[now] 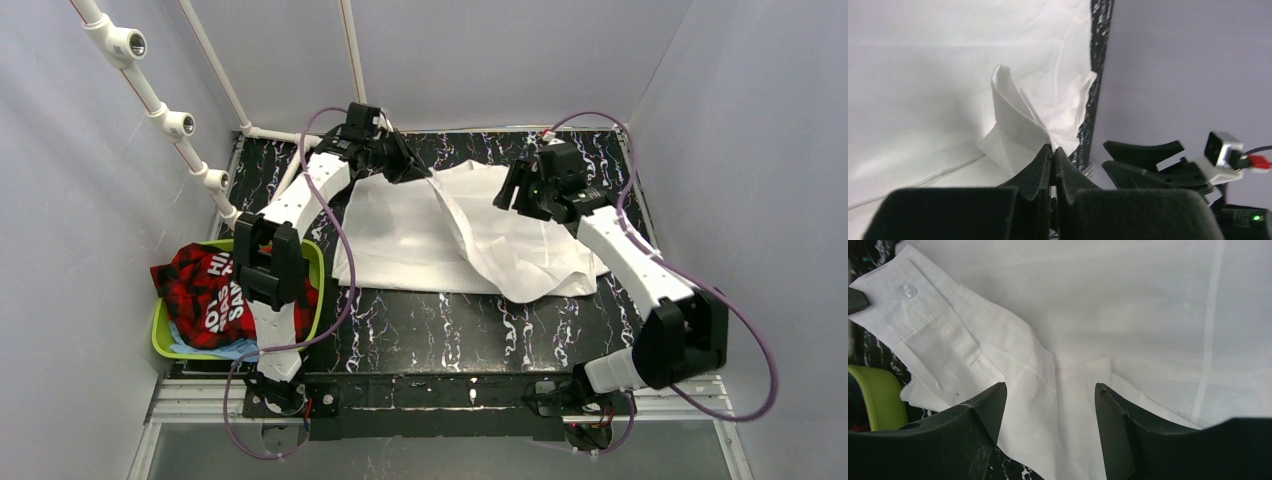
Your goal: Set up the pet bed
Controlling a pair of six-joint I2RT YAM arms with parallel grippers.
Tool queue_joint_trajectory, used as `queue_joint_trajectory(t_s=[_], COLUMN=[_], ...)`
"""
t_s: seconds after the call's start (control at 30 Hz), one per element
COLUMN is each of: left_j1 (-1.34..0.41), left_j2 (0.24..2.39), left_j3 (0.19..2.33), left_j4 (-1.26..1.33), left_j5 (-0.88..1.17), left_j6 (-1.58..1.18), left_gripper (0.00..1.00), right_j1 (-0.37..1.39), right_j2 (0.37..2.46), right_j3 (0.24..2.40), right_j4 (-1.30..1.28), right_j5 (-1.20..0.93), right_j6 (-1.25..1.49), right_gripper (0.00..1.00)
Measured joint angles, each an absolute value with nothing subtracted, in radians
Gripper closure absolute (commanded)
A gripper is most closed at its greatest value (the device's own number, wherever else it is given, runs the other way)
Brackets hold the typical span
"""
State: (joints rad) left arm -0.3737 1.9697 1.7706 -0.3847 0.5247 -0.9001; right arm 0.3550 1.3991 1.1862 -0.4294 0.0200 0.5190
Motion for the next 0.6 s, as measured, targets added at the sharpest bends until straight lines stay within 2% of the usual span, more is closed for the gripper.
queue_joint_trajectory(t_s=[0.17,0.23,0.33,0.6], left_j1=[-0.351,-0.349,-0.349,-0.378], left_j2=[1.956,1.956,1.953,1.952], left_j3=[1.805,1.804,1.784,1.795], left_j4=[-0.318,-0.302,-0.274,-0.28], left_j5=[0.532,0.531,0.527,0.42], left_j6=[-0.993,-1.034,-1.098,-1.242], left_gripper=[1.0,1.0,1.0,1.0], right_j1=[0.355,0.355,0.354,0.364], right_j2=[1.252,1.237,1.223,0.953], right_j3=[1.099,1.064,0.998,0.769], right_j4=[-0.417,-0.424,-0.443,-0.327], right_j5=[0.079,0.083,0.061,-0.271], right_j6=[0.558,0.569,0.553,0.501], right_gripper=[0.37,0.45,0.48,0.56])
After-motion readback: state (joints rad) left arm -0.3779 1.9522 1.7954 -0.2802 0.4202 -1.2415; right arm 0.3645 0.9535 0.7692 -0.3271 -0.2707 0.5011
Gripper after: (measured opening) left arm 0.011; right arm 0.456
